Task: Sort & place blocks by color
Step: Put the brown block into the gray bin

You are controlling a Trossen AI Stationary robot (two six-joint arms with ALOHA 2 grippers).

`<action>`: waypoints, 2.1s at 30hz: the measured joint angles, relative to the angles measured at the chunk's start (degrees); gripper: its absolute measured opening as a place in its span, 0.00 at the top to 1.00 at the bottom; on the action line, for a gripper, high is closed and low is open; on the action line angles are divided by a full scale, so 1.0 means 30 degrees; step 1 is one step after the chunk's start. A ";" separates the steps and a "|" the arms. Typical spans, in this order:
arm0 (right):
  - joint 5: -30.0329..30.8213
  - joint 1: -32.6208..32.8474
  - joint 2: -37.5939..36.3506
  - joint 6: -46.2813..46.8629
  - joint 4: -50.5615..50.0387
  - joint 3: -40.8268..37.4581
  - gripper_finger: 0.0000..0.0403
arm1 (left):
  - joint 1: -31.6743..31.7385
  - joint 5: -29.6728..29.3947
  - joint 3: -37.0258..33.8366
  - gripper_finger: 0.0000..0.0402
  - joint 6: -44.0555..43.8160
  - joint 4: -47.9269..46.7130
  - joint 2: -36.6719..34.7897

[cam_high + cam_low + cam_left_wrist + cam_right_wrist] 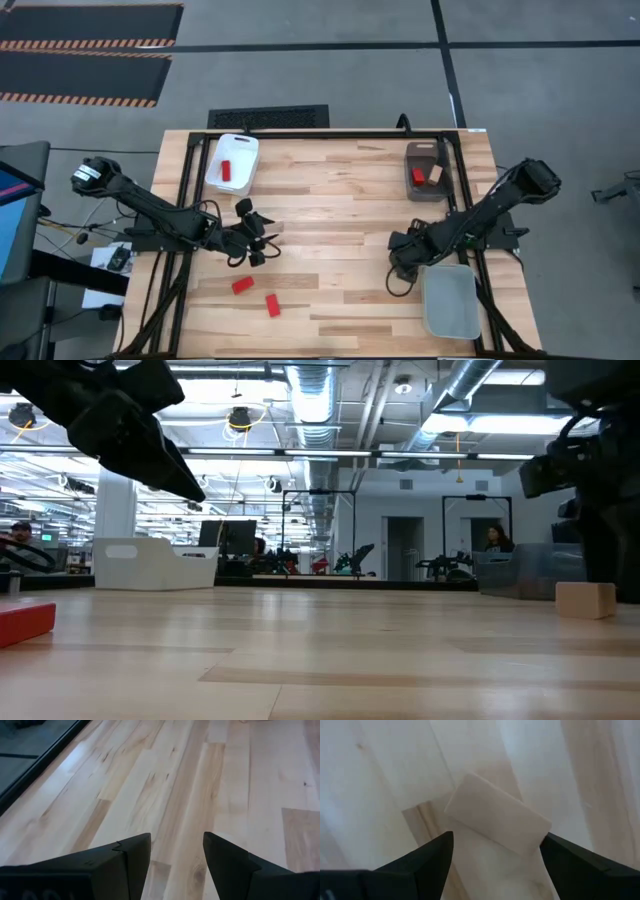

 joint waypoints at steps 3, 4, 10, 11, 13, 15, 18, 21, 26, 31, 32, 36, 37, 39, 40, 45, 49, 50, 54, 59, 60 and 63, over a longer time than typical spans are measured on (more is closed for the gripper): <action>-0.0015 -0.0454 0.0687 -0.1181 0.0192 0.0011 0.21 | -0.0146 -0.0005 0.0000 0.57 -0.0043 0.0017 0.0000; -0.0016 -0.0601 0.0879 -0.1566 0.0128 0.0036 0.21 | -0.0151 -0.0004 0.0000 0.57 -0.0046 0.0030 0.0000; -0.0381 -0.1613 0.2014 -0.3095 0.1346 0.0868 0.21 | -0.0151 -0.0016 0.0000 0.57 -0.0097 0.0172 0.0743; -0.0726 -0.1790 0.2216 -0.3119 0.1792 0.1067 0.21 | -0.0151 -0.0022 0.0000 0.57 -0.0097 0.0178 0.0989; -0.1650 -0.2102 0.2629 -0.3501 0.2317 0.1561 0.21 | -0.0151 -0.0015 0.0000 0.57 -0.0097 0.0329 0.1536; -0.2264 -0.2308 0.3112 -0.4177 0.2401 0.2076 0.21 | -0.0151 -0.0021 0.0000 0.57 -0.0097 0.0383 0.2107; -0.2381 -0.2386 0.3887 -0.5007 0.2009 0.2672 0.21 | -0.0151 0.0002 0.0000 0.57 -0.0267 0.0482 0.2893; -0.2392 -0.2399 0.4494 -0.5111 0.1320 0.3258 0.23 | -0.0151 0.0024 0.0000 0.57 -0.0301 0.0728 0.3426; -0.2484 -0.2516 0.5325 -0.4695 -0.0244 0.4512 0.39 | -0.0143 -0.0020 0.0000 0.57 -0.0021 0.0750 0.3323; -0.2382 -0.2652 0.5268 -0.4504 -0.2098 0.6366 0.70 | -0.0006 -0.0115 0.0006 0.57 0.1821 0.2118 0.3242; -0.2372 -0.2654 0.5193 -0.4324 -0.2518 0.6803 0.72 | 0.0090 -0.0087 0.0007 0.57 0.2409 0.2703 0.3242; -0.2377 -0.2342 0.4864 -0.2400 -0.4600 0.8641 0.72 | 0.0521 -0.0012 0.0007 0.57 0.4885 0.5036 0.3235; -0.2370 -0.2131 0.4796 -0.1853 -0.5248 0.9098 0.72 | 0.0637 0.0039 0.0007 0.57 0.5583 0.5765 0.3235; -0.2333 -0.1555 0.4723 -0.0752 -0.6495 0.9964 0.72 | 0.0966 0.0687 0.0007 0.57 0.6995 0.6913 0.3235; -0.2333 -0.1199 0.4737 -0.0149 -0.7282 1.0401 0.72 | 0.1152 0.1233 0.0007 0.57 0.7713 0.7563 0.3235; -0.2384 0.0843 0.4737 0.3742 -1.1276 1.2247 0.72 | 0.2228 0.4578 0.0007 0.57 1.0750 1.0914 0.3415; -0.2859 0.2731 0.4733 0.7520 -1.3627 1.3121 0.72 | 0.3111 0.7407 0.0022 0.57 1.1922 1.3058 0.3847; -0.3083 0.3250 0.4737 0.8394 -1.4189 1.3185 0.72 | 0.3319 0.7892 0.0015 0.57 1.2116 1.3384 0.4019; -0.3856 0.5221 0.4744 1.1599 -1.5110 1.3198 0.71 | 0.4141 0.9359 0.0022 0.57 1.2688 1.4984 0.4993; -0.4047 0.7327 0.4744 1.5540 -1.5073 1.3198 0.71 | 0.4808 1.0740 0.0022 0.57 1.2632 1.6583 0.6160; -0.4053 0.7740 0.4744 1.6289 -1.5014 1.3197 0.71 | 0.4825 1.0987 0.0022 0.57 1.2628 1.6661 0.6263; -0.4082 0.8823 0.4742 1.8287 -1.4061 1.2715 0.71 | 0.4825 1.1156 0.0022 0.57 1.2624 1.6788 0.6272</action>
